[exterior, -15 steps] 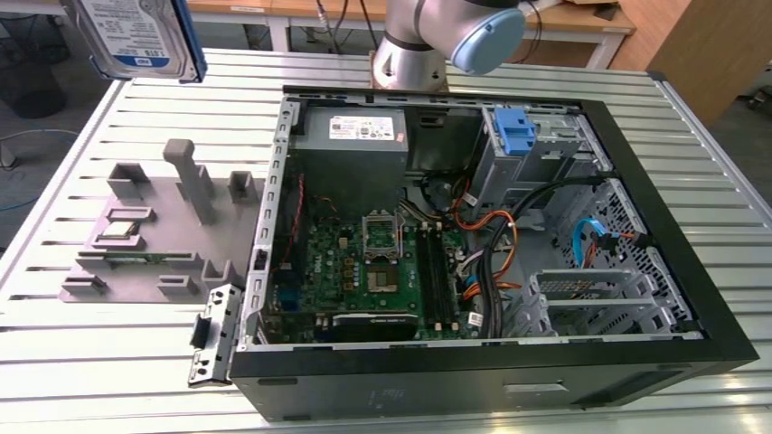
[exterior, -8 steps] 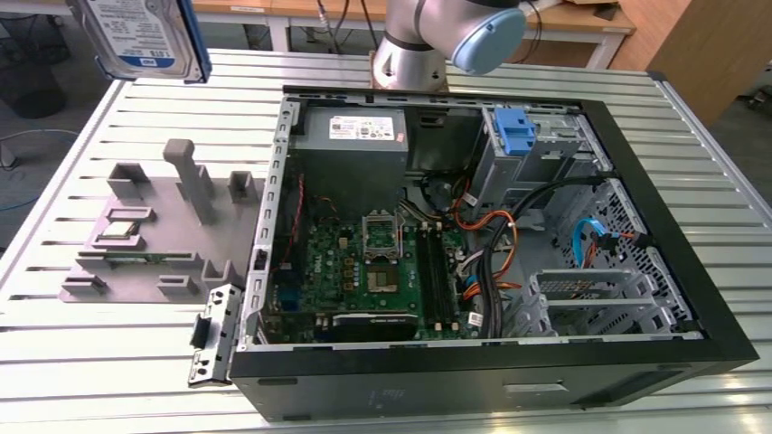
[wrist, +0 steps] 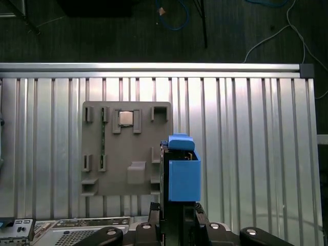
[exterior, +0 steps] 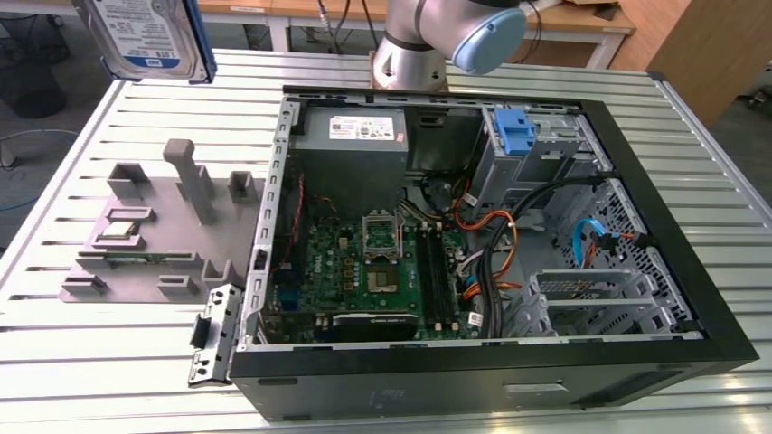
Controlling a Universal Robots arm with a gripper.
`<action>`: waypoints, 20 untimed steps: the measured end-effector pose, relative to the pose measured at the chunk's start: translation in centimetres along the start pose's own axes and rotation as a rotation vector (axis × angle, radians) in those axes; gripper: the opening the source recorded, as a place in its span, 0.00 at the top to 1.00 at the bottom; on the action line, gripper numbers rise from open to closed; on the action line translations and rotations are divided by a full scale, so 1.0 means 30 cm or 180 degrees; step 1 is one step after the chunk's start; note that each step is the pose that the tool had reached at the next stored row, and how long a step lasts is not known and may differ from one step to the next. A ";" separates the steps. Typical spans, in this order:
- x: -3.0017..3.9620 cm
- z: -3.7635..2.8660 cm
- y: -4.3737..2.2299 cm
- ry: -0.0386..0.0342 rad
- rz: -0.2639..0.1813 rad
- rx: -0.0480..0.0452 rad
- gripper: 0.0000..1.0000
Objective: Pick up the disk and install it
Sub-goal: 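Pick up the disk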
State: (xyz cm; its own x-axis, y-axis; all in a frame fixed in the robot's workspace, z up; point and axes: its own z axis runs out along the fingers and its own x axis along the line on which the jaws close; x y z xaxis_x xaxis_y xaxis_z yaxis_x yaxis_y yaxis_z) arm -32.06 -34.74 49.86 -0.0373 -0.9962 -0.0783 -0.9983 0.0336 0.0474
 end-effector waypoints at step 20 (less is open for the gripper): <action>-0.002 0.000 -0.048 0.0000 0.0000 0.0000 0.65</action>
State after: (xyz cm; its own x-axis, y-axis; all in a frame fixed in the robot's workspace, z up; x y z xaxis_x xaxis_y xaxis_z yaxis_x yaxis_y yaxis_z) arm -30.61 -34.74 49.79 -0.0372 -0.9962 -0.0783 -0.9983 0.0335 0.0474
